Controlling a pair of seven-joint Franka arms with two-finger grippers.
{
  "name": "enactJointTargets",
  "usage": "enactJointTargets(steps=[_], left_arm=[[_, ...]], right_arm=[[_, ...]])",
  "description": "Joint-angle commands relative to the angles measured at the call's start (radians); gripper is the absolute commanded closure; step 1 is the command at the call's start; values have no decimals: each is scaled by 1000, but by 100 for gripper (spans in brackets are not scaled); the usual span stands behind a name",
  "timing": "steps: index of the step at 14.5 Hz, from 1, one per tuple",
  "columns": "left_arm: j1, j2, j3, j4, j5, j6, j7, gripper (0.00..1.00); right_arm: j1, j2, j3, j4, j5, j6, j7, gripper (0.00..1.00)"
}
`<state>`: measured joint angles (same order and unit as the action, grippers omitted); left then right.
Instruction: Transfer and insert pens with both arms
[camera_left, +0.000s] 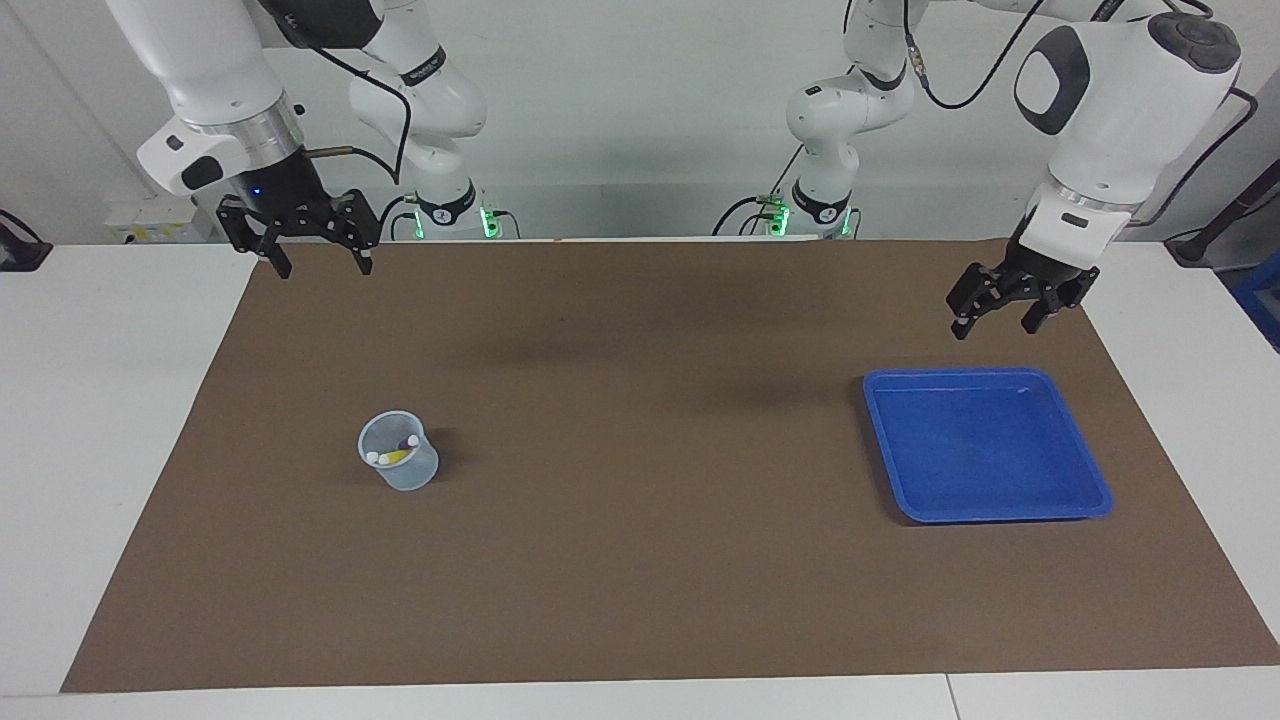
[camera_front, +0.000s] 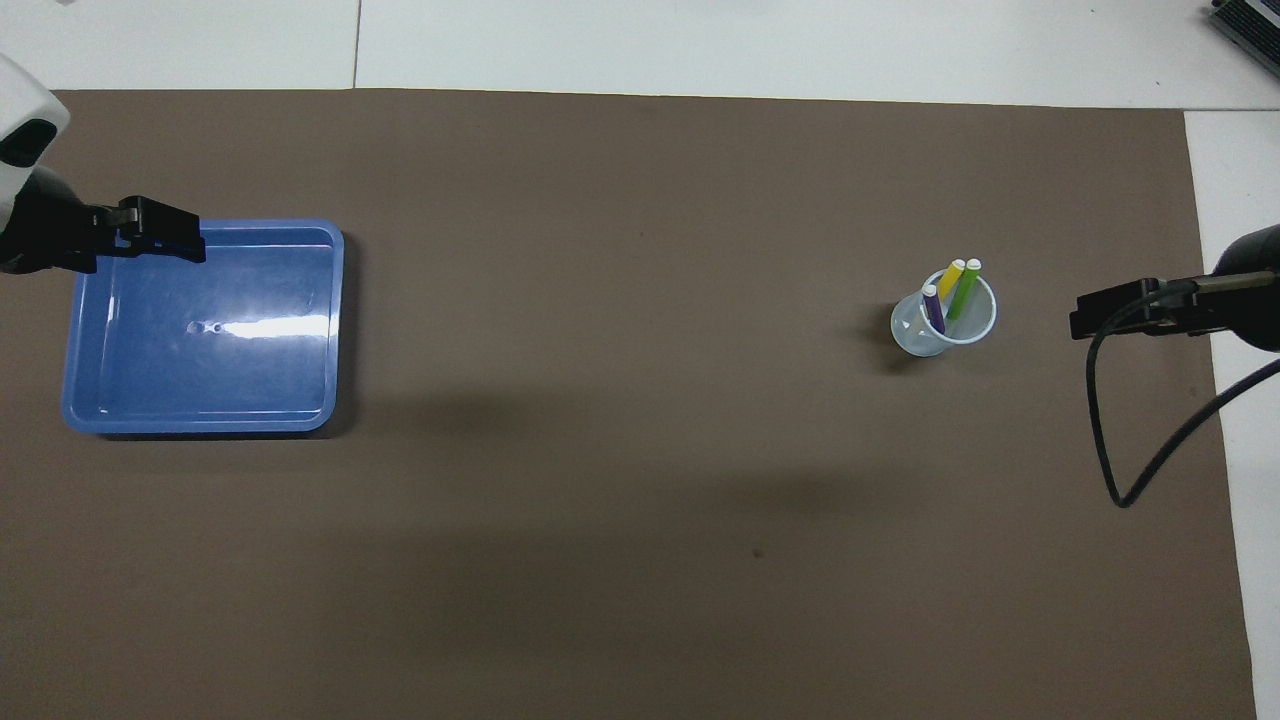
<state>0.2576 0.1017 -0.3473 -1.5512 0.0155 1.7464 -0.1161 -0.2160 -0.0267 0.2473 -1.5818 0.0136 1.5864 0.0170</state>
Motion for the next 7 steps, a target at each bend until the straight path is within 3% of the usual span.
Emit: enactJointTargets(steps=[1,7], left_arm=[[8,-31,2,-27,14,-11,6,0],[-66,-43,100,-46,15,9,9,0]], right_arm=[[-9,-22,7,-26,16,17,4,0],[-8,-22,9,-27,16,18,1,0]])
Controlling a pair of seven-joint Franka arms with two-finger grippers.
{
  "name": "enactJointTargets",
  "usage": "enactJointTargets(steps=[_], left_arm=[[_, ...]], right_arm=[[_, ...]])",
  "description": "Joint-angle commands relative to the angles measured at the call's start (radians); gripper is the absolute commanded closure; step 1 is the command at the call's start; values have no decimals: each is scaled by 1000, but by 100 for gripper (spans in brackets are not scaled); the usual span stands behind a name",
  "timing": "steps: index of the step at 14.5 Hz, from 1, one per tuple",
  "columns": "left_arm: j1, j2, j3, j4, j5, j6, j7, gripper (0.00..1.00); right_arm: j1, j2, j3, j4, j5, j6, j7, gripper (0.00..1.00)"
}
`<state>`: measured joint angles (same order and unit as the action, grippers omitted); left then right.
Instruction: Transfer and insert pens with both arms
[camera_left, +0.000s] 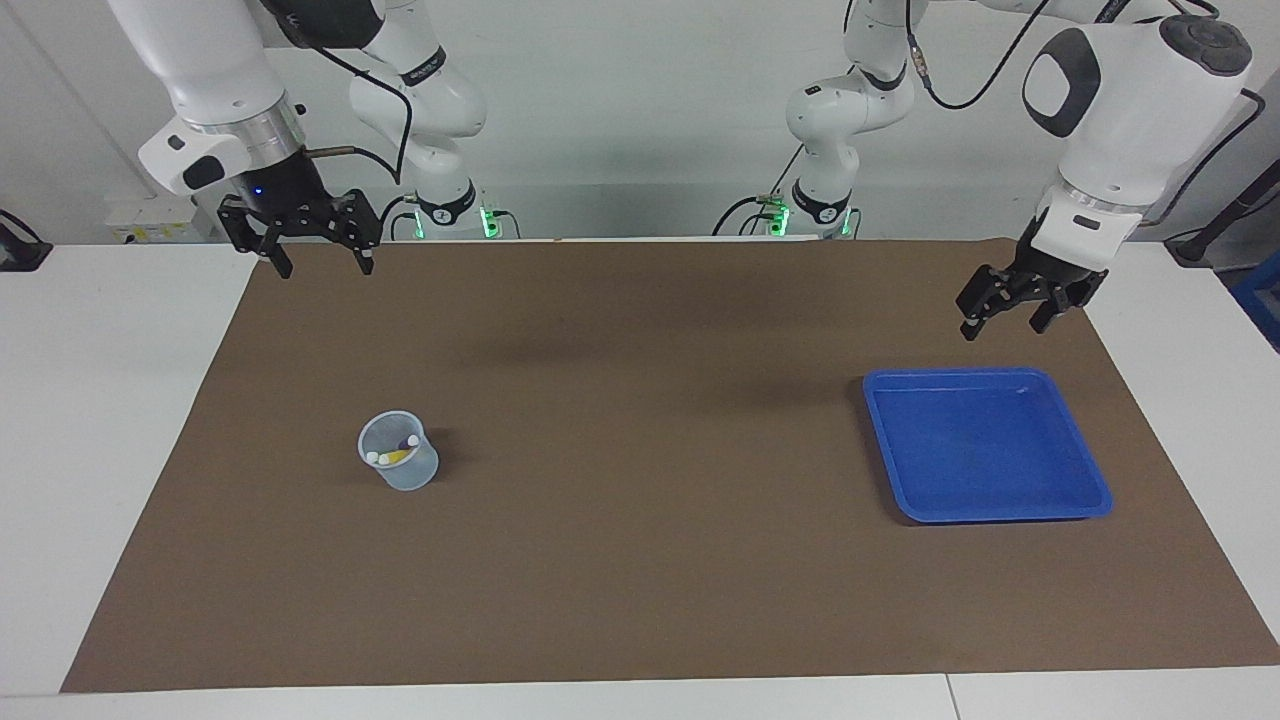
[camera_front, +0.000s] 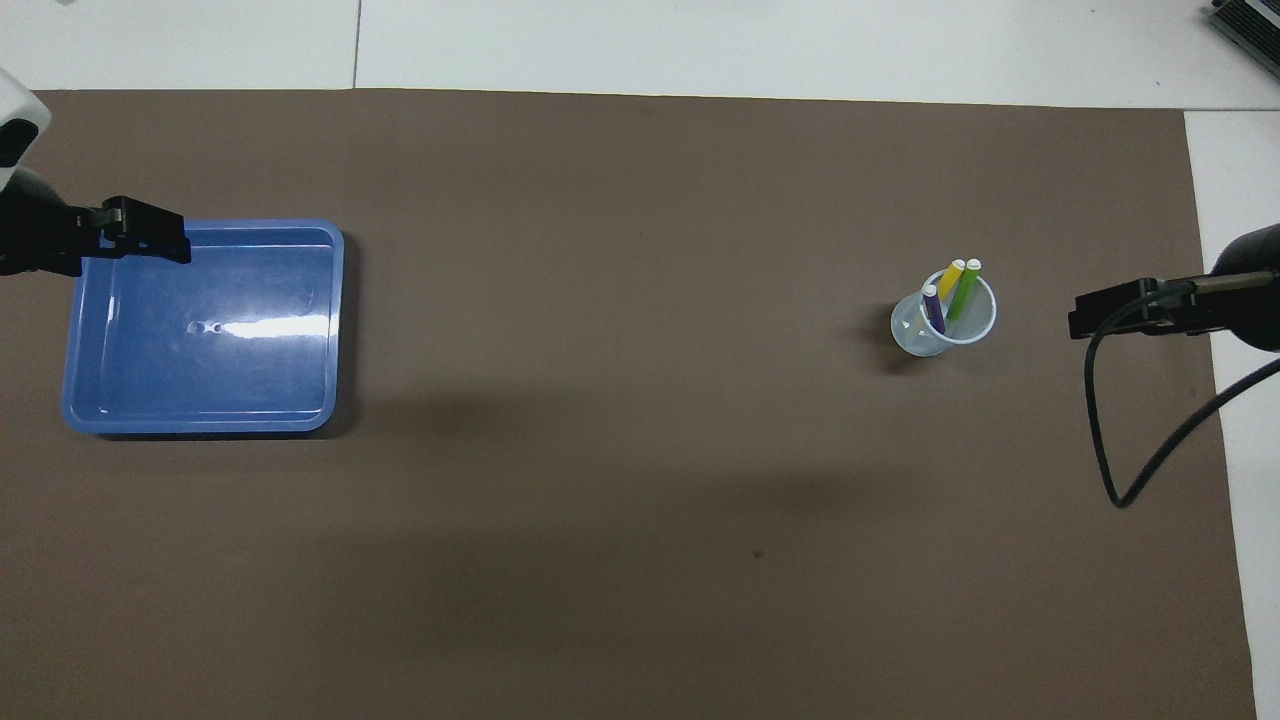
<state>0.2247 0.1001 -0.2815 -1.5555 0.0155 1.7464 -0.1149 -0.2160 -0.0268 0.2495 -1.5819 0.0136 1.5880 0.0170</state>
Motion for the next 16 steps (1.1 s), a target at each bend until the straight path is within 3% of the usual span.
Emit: enactJointTargets(steps=[1,6,10,12,16], left_arm=[[-31,-42,35,-41,15,8,6,0],[-27,-43,35,-49,15,7,4,0],[-50,-56,44,-49,15,7,1,0],[-77,-56,51,-49,15,2,1,0],[-228,-62,206,-49,15,5,1,0]], right_arm=[[-5,-22,8,-27,15,17,3,0],[65,-22,-13,-27,6,26,4,0],[219,-19,-188,-26,5,26,3,0],[215,-21,-197,-27,5,26,3,0],[216,-22,-196,-26,5,24,4,0]])
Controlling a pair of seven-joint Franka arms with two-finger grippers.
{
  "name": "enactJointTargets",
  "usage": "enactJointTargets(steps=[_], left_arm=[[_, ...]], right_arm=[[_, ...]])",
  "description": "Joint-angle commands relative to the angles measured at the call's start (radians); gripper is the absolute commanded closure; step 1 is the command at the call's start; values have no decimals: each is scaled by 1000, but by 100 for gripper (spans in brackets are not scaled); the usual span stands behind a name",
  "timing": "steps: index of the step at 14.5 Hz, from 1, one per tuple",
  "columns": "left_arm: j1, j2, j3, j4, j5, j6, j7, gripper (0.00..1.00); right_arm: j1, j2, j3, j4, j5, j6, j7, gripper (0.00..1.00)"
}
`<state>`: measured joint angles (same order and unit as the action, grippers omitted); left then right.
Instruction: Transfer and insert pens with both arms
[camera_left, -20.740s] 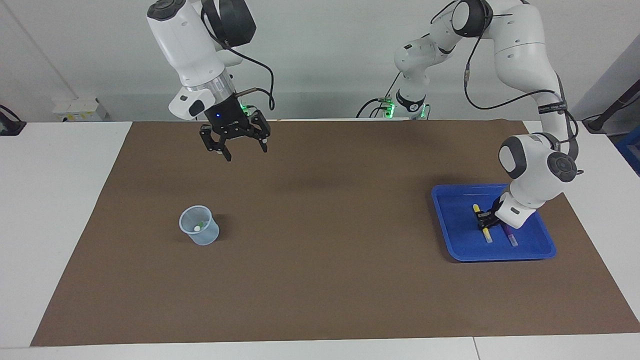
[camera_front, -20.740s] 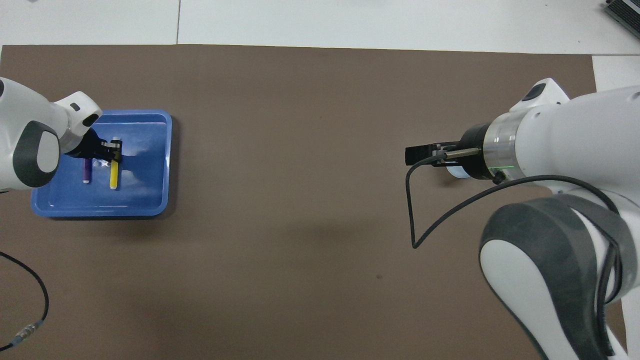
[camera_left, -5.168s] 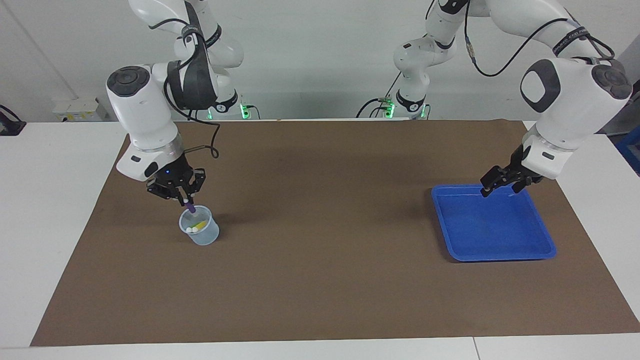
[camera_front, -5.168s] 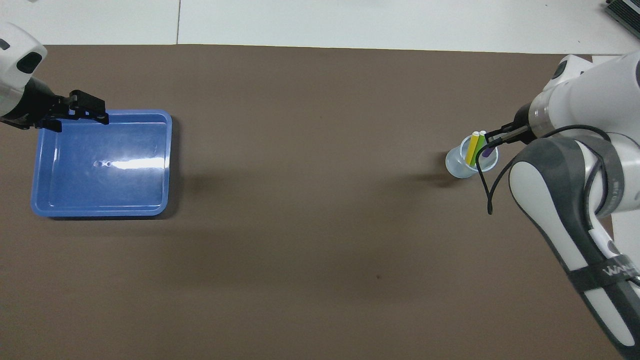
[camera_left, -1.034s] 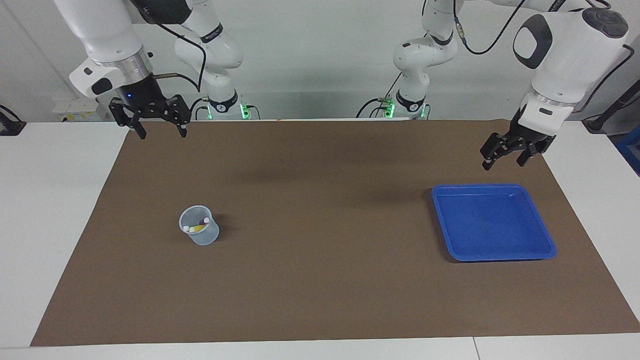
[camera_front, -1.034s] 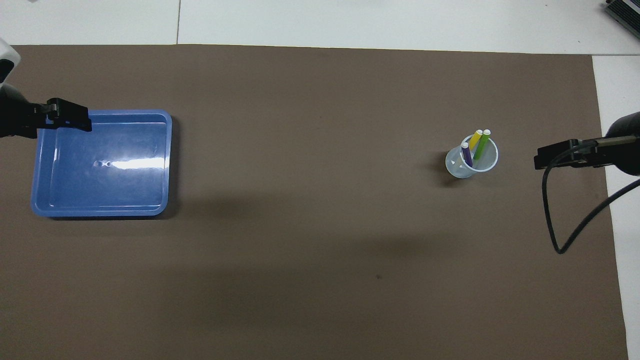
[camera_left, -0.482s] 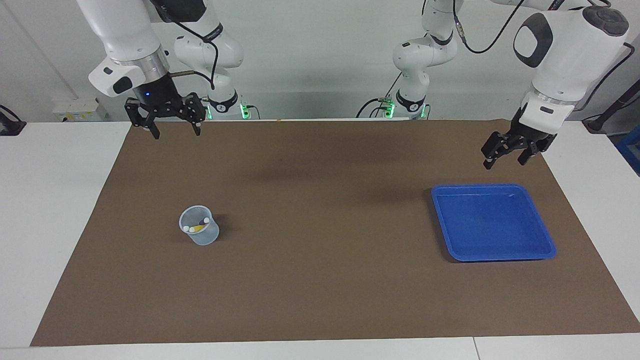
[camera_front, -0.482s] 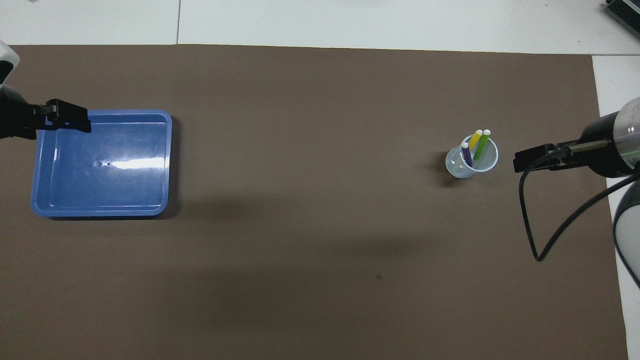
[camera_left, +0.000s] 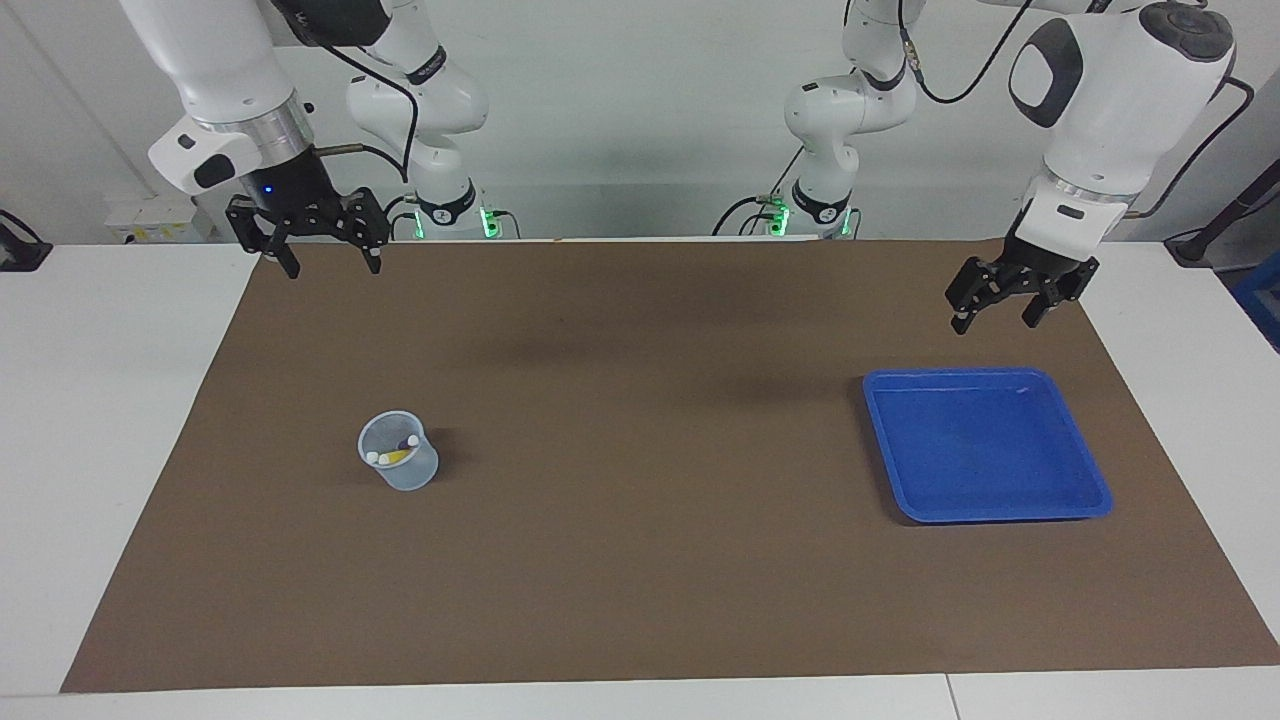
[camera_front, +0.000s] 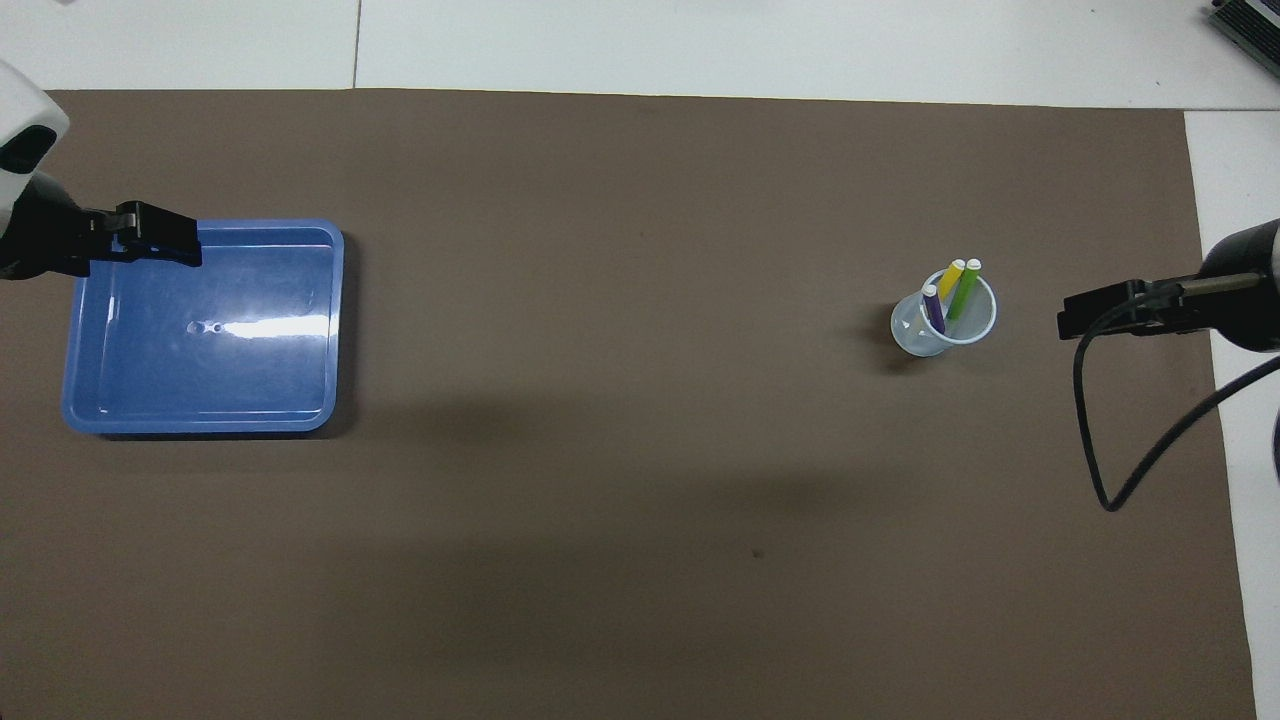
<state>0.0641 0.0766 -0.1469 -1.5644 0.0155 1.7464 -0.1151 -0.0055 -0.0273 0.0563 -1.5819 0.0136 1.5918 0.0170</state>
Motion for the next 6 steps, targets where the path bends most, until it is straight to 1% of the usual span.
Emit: enactJointTargets(steps=[1,4,6], left_arm=[[-70,-40,73,-39,15,5,2,0],[-84,-40,73,-39,15,-7,2,0],[-72,-40,72,-37,15,1,3,0]], right_arm=[[7,-22,-3,-27,5,22,8,0],[4,-22,-3,-33,6,49,4,0],[-4,-25,-3,-46,6,51,4,0]])
